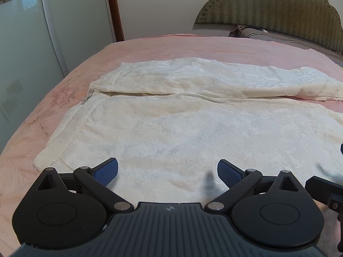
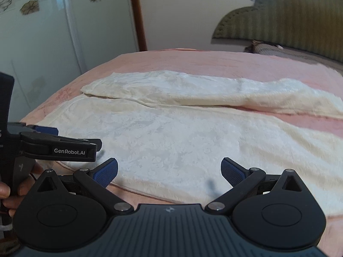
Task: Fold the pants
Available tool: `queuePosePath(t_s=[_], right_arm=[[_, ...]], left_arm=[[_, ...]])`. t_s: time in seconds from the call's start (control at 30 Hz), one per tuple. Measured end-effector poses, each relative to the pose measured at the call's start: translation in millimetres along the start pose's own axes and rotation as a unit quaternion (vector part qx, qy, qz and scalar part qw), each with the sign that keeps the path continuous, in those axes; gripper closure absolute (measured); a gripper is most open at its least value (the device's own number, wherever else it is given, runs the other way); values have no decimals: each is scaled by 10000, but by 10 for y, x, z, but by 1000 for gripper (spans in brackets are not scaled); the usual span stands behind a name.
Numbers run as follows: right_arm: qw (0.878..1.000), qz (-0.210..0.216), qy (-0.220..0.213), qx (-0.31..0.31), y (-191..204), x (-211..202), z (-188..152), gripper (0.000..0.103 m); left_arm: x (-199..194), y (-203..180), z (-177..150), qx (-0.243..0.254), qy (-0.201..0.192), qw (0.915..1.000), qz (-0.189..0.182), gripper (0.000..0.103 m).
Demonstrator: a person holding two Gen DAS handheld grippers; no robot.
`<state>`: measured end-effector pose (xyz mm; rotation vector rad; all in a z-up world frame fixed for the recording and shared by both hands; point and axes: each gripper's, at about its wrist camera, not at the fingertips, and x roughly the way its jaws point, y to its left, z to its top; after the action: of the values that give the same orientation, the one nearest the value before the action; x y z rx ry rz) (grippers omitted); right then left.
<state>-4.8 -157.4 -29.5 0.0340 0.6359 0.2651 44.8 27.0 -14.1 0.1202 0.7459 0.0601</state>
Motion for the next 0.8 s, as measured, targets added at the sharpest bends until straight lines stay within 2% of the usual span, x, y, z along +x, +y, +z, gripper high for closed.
queuePosePath(t_s=[0.2, 0.4, 0.47, 0.6, 0.67, 0.8], right_arm=[[9977, -88, -31, -664, 61, 130, 231, 0], [9953, -190, -273, -908, -29, 365, 537, 0], [9952, -119, -213, -948, -82, 510, 684, 0], [9941, 179, -55, -1072, -203, 864, 1009, 1], [9937, 395, -133, -1041, -248, 1002, 1172, 1], [9853, 1128, -462, -1194, -296, 1337, 1532, 1]], left_arm=[[150, 48, 106, -55, 84, 9999, 0, 2], [339, 123, 249, -114, 131, 9998, 55, 2], [407, 166, 308, -180, 165, 9997, 65, 2], [532, 261, 417, -292, 218, 9993, 114, 2], [577, 306, 454, -319, 234, 9991, 153, 2], [673, 415, 499, -324, 264, 9988, 248, 2]])
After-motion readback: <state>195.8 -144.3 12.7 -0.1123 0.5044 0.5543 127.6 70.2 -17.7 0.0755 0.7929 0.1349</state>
